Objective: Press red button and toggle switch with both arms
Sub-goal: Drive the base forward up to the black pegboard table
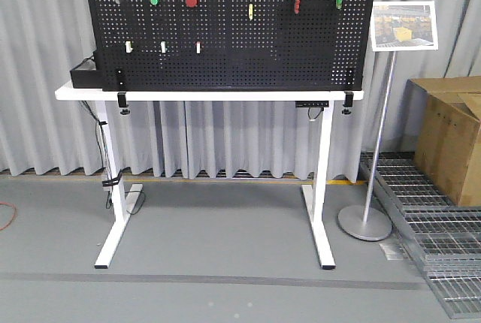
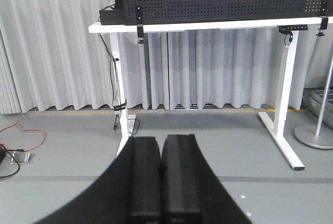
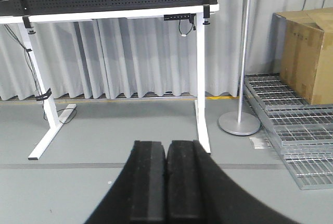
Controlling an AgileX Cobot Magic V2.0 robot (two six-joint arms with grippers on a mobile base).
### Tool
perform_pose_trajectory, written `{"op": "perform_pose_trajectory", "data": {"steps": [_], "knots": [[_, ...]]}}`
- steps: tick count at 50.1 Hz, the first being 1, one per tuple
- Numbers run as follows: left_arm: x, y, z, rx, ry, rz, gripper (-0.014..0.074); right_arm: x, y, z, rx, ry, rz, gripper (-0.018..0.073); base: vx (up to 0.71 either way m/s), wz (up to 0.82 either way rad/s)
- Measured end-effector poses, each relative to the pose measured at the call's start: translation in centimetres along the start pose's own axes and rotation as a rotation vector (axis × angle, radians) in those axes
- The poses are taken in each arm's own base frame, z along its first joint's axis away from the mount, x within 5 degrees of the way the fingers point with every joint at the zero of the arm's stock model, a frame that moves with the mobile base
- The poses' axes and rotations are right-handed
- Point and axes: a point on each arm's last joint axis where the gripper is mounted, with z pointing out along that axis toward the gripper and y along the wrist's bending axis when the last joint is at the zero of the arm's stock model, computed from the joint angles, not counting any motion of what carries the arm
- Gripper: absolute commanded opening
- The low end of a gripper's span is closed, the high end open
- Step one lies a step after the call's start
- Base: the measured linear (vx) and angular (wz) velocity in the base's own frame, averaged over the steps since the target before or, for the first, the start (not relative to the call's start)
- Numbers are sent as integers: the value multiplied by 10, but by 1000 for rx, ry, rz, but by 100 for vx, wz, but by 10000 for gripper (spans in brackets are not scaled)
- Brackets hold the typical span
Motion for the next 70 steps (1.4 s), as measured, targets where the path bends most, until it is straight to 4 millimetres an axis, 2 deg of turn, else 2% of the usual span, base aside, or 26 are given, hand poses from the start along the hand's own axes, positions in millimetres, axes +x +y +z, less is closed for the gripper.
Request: {"op": "perform_pose_trajectory", "data": {"steps": [39,70], "knots": [[0,0,0,0,0,0,2,0,0,0,-1,0,0,-4,4,-1],[0,0,0,0,0,0,2,0,0,0,-1,-1,0,-4,29,0]]}}
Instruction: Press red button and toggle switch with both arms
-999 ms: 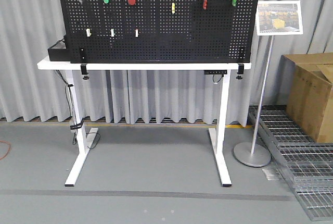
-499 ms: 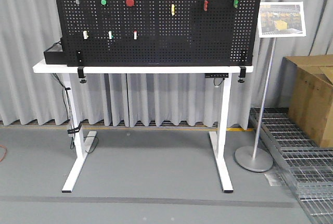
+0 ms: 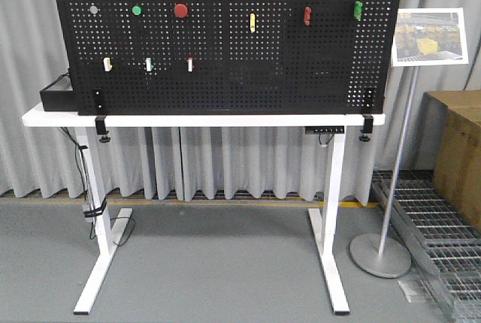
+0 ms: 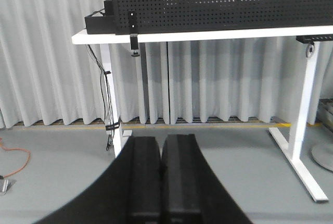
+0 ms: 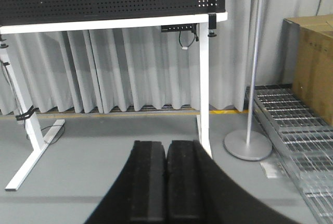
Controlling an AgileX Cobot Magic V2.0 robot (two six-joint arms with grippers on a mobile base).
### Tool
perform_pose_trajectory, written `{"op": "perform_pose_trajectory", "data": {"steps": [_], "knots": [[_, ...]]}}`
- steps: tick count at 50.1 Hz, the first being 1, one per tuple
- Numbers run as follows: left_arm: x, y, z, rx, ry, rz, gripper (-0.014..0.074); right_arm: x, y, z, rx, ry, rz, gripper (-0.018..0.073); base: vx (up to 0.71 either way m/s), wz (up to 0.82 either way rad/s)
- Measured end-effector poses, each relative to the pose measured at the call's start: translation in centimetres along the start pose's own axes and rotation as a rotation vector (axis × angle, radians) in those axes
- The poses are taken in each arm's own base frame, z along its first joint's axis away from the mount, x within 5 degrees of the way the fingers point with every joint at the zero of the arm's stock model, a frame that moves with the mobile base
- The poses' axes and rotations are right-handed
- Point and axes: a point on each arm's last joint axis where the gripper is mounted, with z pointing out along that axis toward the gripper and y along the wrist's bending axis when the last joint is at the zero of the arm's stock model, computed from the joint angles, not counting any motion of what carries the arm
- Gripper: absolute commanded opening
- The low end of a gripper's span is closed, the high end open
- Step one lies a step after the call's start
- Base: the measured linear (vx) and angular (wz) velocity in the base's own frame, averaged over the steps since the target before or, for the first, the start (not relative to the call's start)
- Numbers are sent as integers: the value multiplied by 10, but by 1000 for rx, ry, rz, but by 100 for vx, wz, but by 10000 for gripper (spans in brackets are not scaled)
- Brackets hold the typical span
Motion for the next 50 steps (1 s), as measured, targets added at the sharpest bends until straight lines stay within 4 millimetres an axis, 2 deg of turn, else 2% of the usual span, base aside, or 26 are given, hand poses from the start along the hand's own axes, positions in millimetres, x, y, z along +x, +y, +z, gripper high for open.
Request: {"op": "perform_pose_trajectory", "data": {"steps": [50], "knots": [[0,0,0,0,0,0,2,0,0,0,0,1,0,-4,45,-1]]}}
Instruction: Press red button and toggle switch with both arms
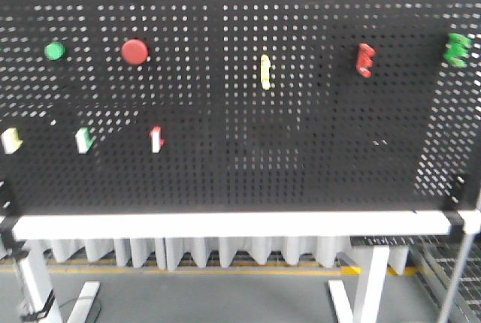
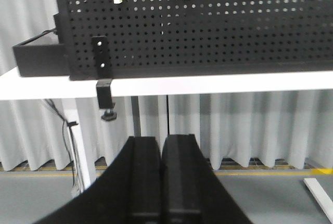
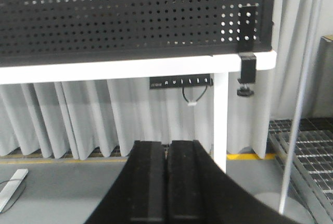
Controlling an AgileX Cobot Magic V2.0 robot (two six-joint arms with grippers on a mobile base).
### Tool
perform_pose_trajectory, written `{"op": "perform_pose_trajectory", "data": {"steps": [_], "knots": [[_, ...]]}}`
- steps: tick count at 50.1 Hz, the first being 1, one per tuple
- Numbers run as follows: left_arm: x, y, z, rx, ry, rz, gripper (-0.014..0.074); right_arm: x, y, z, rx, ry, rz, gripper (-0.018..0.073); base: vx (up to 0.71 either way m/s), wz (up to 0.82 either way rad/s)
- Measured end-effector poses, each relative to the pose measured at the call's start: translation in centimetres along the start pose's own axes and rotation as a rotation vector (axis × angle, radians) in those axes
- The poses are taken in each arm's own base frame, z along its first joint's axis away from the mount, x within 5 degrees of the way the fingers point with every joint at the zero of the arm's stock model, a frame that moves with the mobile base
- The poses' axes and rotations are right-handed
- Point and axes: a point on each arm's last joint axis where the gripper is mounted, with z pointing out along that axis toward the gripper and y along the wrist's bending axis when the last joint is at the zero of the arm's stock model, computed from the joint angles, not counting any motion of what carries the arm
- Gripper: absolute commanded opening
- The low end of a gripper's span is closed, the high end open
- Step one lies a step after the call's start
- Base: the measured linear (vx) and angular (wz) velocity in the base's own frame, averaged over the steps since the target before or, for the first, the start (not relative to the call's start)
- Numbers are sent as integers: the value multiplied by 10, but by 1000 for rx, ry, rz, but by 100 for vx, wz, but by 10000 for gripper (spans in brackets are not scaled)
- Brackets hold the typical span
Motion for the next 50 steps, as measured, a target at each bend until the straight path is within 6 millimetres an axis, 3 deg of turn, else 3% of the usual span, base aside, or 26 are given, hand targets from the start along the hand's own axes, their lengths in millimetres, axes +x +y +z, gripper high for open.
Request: {"op": "perform_pose_trajectory", "data": {"steps": [24,50], "knots": [[0,0,0,0,0,0,2,0,0,0,0,0,0,-4,31,0],[0,0,0,0,0,0,2,0,0,0,0,0,0,-4,13,0]]}}
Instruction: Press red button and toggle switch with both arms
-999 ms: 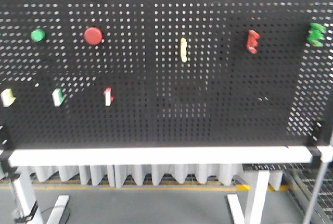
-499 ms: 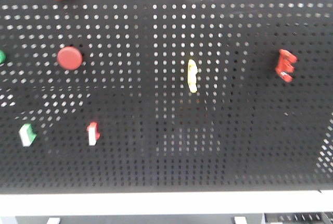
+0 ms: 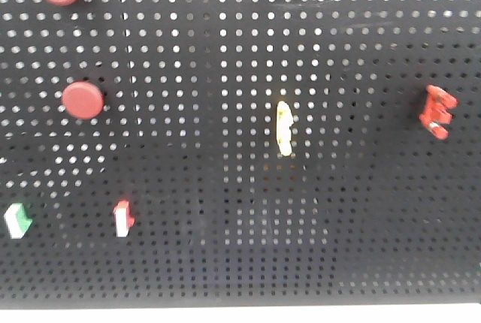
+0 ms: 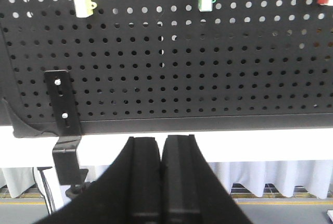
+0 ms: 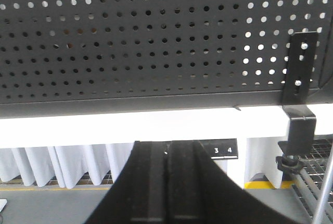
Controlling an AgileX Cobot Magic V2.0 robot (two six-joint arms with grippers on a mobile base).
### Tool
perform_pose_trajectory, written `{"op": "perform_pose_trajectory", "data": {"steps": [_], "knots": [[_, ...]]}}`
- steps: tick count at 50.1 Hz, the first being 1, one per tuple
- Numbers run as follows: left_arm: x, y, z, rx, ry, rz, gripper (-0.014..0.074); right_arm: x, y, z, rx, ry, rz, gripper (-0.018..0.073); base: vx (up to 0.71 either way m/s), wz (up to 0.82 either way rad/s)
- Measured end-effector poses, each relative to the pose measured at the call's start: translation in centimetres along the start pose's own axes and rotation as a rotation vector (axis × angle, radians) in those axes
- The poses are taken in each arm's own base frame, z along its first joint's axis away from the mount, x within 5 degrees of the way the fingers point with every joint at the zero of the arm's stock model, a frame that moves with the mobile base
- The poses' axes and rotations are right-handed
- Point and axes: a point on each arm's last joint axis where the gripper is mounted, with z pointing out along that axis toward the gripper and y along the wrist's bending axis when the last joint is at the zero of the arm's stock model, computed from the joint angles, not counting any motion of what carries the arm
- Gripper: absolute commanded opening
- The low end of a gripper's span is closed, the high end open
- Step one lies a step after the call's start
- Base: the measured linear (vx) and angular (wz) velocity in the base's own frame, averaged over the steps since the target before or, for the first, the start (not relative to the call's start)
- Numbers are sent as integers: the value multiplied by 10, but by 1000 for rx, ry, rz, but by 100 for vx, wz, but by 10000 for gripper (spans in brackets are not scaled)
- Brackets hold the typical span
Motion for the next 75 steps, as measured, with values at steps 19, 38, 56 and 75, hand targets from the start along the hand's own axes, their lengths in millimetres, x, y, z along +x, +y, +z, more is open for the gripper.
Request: {"op": "perform_pose_trajectory", "data": {"steps": [19,38,56,75], "knots": [[0,0,0,0,0,0,2,0,0,0,0,-1,0,-4,2,0],[0,0,0,0,0,0,2,0,0,0,0,0,0,-4,0,0],[-7,0,0,-1,-72,0,2,-14,1,-1,-10,-160,0,-4,0,0],[-73,1,-16,3,-447,-37,2,-88,5,-25,-20,-428,-24,-4,0,0]]}}
